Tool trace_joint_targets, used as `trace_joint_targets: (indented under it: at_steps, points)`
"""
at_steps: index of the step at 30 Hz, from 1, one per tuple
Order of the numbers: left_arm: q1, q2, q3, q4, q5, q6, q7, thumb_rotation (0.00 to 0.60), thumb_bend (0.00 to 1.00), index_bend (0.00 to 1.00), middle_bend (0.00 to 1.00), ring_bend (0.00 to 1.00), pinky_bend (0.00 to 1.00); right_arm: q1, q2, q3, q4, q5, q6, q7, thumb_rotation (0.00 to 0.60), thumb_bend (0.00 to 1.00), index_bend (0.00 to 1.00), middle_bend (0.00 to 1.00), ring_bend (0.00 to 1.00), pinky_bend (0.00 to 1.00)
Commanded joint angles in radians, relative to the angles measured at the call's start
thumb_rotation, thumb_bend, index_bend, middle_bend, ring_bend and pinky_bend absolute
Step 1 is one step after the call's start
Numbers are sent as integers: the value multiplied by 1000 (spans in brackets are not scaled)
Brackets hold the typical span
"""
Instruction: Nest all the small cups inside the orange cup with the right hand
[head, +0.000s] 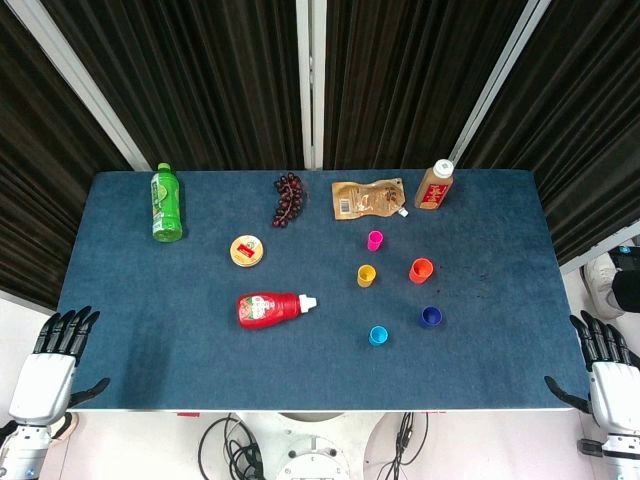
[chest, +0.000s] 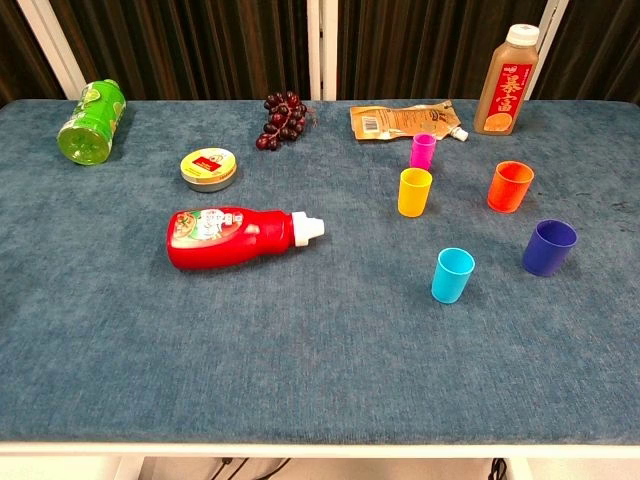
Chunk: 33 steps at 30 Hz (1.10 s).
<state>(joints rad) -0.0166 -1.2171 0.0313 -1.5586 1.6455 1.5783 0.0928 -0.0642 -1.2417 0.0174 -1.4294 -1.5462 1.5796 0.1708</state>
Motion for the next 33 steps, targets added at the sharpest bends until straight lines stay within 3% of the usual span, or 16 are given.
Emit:
trace_joint_targets:
  at_steps: [1, 17, 33]
  points:
    - [-1, 4, -1, -4, 1, 1, 0, 600, 100, 9, 0, 0, 0, 2, 0, 0, -4, -6, 3, -1, 600, 112, 0, 0, 0, 0]
    - [-8, 1, 0, -1, -3, -13, -8, 600, 101, 9, 0, 0, 0, 37, 38, -5, -44, -16, -53, -44, 600, 112, 0, 0, 0, 0]
    - [7, -1, 7, -10, 20, 25, 1, 600, 101, 9, 0, 0, 0, 232, 83, 46, -250, -47, -265, -329, 600, 113, 0, 0, 0, 0]
